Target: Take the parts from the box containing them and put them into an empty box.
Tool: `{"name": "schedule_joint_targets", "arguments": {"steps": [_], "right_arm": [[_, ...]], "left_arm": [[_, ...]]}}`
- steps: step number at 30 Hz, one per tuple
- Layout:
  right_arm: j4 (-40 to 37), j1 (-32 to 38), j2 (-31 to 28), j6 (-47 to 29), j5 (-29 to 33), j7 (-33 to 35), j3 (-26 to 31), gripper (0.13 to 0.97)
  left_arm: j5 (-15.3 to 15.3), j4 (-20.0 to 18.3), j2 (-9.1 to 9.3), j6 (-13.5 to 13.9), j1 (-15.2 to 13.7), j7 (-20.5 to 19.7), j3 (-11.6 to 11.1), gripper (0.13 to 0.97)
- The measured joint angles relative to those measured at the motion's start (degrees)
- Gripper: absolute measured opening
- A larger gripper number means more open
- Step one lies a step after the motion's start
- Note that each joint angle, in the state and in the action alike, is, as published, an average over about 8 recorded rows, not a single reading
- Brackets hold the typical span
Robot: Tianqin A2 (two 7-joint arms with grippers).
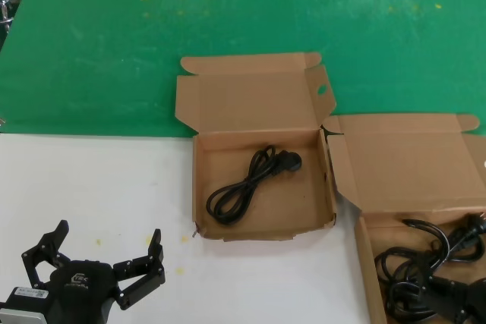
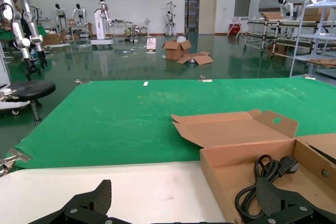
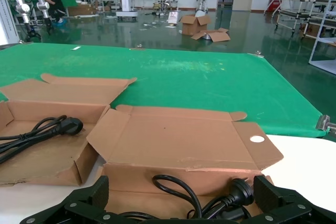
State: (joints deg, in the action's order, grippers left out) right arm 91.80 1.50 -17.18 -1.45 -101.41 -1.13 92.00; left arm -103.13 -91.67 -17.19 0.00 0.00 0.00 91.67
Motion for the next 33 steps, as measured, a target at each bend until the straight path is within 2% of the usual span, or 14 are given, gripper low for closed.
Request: {"name": "schedule_joint_targets", "arguments": {"steps": [33], "right_arm": [[0.0, 0.0, 0.0, 0.0, 0.0, 0.0, 0.0, 0.966]], "left_arm": [[0.0, 0.0, 0.0, 0.0, 0.0, 0.0, 0.0, 0.966]]}}
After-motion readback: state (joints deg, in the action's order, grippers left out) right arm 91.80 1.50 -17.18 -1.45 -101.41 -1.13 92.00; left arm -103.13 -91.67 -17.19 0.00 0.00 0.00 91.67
